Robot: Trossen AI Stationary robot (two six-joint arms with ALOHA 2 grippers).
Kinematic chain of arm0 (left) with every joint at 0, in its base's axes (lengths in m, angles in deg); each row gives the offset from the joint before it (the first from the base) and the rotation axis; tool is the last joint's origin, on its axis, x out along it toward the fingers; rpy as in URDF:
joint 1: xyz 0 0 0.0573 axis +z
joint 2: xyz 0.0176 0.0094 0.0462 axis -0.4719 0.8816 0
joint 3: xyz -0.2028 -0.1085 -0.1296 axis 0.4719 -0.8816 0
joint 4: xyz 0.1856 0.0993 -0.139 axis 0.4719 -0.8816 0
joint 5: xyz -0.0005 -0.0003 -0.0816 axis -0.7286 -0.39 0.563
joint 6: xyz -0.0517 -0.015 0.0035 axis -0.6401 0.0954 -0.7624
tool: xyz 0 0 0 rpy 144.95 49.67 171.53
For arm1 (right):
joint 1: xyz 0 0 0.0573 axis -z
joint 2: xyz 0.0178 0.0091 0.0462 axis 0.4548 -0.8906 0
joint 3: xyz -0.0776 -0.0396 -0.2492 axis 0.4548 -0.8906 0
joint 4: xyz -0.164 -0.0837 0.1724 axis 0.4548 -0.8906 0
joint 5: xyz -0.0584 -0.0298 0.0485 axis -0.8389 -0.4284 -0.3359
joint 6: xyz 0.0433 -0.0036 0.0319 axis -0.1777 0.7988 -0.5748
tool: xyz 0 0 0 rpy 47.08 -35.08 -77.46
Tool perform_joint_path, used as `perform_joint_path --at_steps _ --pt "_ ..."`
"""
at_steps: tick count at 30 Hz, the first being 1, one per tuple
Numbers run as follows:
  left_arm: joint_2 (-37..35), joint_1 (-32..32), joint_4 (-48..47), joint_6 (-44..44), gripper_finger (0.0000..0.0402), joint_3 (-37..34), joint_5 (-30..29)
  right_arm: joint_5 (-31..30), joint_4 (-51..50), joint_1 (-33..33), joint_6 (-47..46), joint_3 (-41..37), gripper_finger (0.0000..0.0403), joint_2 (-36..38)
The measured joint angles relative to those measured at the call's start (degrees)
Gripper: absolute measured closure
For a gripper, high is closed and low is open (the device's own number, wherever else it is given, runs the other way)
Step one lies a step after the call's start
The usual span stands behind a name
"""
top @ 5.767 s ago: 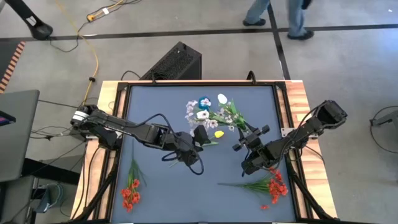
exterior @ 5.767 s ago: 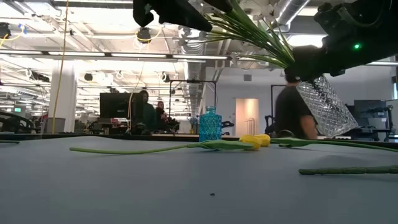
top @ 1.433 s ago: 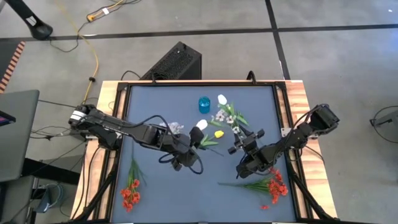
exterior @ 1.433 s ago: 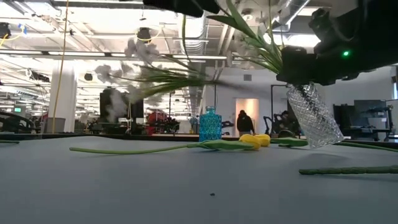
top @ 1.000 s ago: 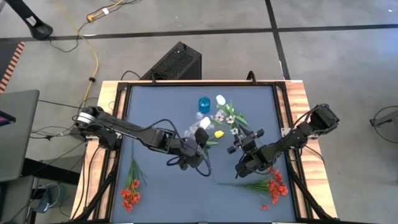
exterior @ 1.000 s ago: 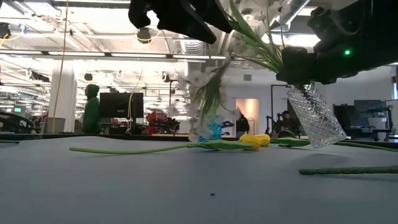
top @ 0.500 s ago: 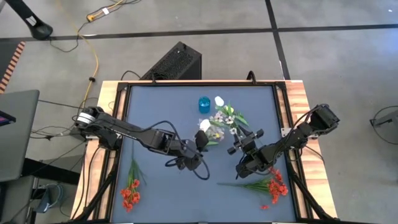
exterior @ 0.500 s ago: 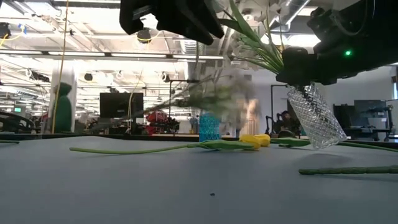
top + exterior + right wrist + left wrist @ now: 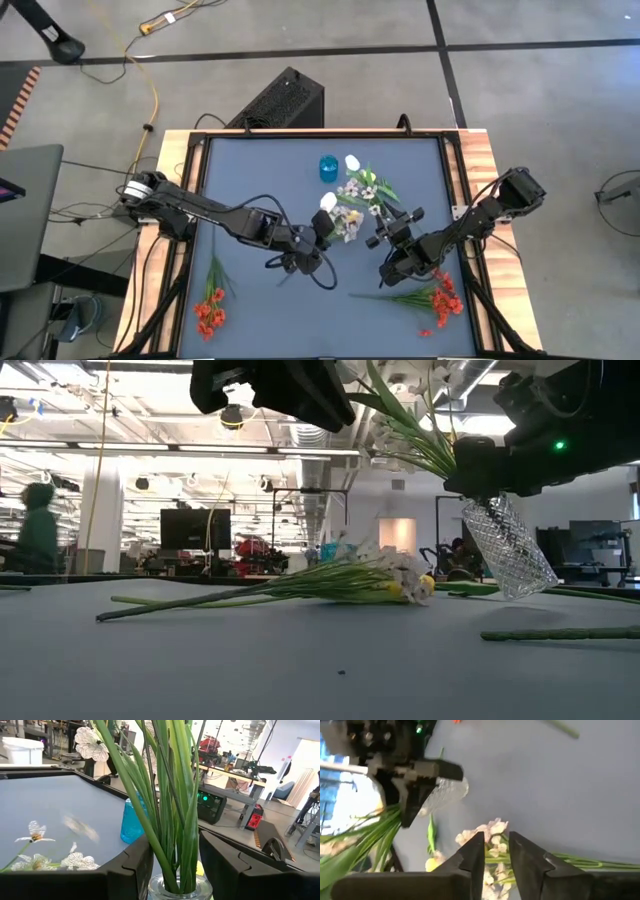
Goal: Sort flowers into vase by color
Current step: Put the white flowers into the transparent vase
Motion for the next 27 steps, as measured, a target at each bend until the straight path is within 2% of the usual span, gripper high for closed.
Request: perform_joint_path --at_steps 4,7,15,18,21,23,27 --pt "0.0 -1.1 -2.3 -2.4 0.0303 2.1 -2.1 0.1 -0.1 0.0 0.0 0.0 0.0229 0.0" --pt "-1.1 -1.7 -6.7 -6.5 0.0297 4.2 0.8 0.2 -0.3 0.0 0.0 0.0 0.0229 0.0" --pt "-8.8 0.6 -18.9 -19.2 0.0296 4.7 23.1 0.5 -1.3 0.0 -0.1 0.0 0.0229 0.0" --pt "-11.1 2.1 -22.5 -20.0 0.0301 4.7 36.5 0.5 -1.3 0.0 -0.1 0.0 0.0229 0.0" --pt "-12.1 3.7 -27.7 -13.0 0.0309 4.6 51.8 0.5 -1.2 0.0 -0.1 0.0 0.0229 0.0" --pt "-13.2 5.2 -29.7 -9.8 0.0316 4.6 55.0 0.5 -1.1 -0.4 -0.2 0.0 0.0229 0.0" --pt "-14.1 8.8 -28.4 -9.1 0.0337 4.6 54.9 0.4 -1.1 -1.8 0.4 0.0 0.0229 0.0"
